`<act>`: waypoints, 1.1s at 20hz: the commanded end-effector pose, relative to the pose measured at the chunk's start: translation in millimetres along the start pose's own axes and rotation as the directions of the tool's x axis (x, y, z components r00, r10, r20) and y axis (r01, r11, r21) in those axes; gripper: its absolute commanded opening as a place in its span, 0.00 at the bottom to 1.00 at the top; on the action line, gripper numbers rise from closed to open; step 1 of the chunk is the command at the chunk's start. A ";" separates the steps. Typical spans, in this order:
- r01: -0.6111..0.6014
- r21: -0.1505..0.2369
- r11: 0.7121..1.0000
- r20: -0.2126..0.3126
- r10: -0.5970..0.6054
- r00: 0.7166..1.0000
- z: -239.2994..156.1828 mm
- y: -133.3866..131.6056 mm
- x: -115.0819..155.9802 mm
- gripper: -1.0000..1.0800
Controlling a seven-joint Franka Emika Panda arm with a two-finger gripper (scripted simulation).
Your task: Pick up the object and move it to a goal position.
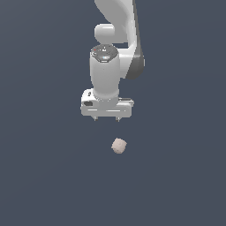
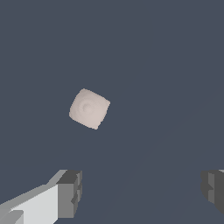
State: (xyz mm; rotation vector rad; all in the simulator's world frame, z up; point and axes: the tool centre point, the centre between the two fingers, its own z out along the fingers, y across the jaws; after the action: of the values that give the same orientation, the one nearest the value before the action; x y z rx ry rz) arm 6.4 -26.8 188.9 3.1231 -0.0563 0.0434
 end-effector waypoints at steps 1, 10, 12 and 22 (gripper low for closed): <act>0.000 0.000 1.000 0.000 0.000 1.000 0.0 0.0 0.0 0.96; 0.072 -0.018 0.997 0.015 -0.072 0.997 4.8 -25.9 -3.7 0.96; 0.078 -0.019 0.997 0.016 -0.078 0.997 4.6 -26.9 -4.3 0.96; 0.012 -0.012 1.000 0.016 -0.011 1.000 14.3 -29.8 4.1 0.96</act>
State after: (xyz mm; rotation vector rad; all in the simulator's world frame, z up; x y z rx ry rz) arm 9.8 1.6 177.0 3.1098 -0.0136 0.0191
